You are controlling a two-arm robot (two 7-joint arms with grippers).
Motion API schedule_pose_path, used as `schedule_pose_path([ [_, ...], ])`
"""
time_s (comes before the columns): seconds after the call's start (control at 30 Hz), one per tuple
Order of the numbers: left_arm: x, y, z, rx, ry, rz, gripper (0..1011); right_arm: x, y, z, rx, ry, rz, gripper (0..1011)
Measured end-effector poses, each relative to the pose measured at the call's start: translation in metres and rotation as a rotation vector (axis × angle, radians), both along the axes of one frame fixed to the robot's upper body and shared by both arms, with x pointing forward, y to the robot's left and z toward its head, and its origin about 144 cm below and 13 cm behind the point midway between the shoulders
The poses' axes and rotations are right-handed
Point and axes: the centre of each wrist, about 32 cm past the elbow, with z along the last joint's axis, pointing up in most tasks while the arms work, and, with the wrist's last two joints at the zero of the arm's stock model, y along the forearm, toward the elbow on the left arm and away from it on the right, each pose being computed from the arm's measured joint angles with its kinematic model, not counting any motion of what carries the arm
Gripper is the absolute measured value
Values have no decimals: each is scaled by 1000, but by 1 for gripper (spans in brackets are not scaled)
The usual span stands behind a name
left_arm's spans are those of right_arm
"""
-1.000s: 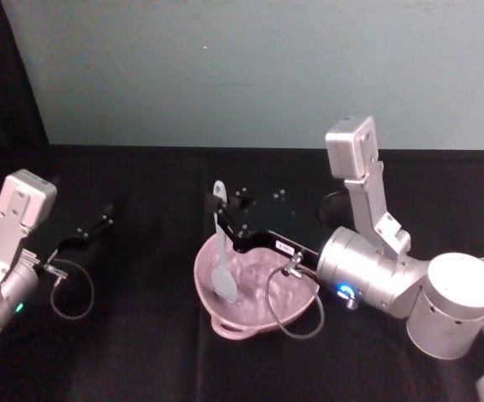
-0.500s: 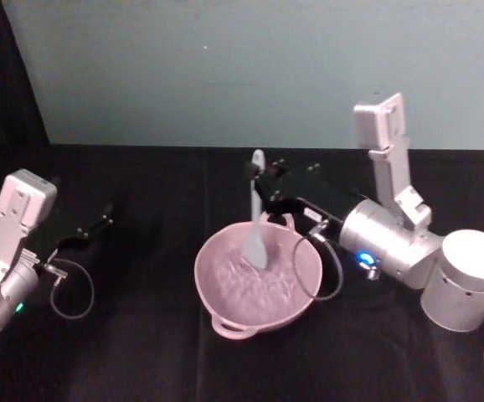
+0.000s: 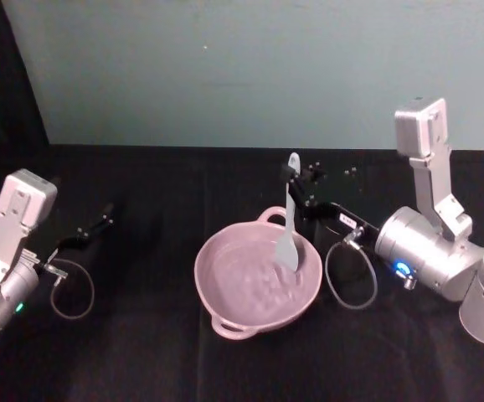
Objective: Use the one hand to pick up the spoon and stir the clear water in the bowl.
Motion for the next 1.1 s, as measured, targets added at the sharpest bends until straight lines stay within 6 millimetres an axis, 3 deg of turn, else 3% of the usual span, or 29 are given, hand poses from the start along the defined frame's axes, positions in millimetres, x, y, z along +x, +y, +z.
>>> schedule_pose_path([
  [0.3,0,0,0,0,0,0,1005,-21,21,-3,6,10,102,118],
  [0.53,0,0,0,0,0,0,1005,-23,41,-4,26,13,159,118],
  [0.87,0,0,0,0,0,0,1005,0,52,-4,29,12,168,118],
  [1.1,0,0,0,0,0,0,1005,21,42,-3,8,5,115,118],
])
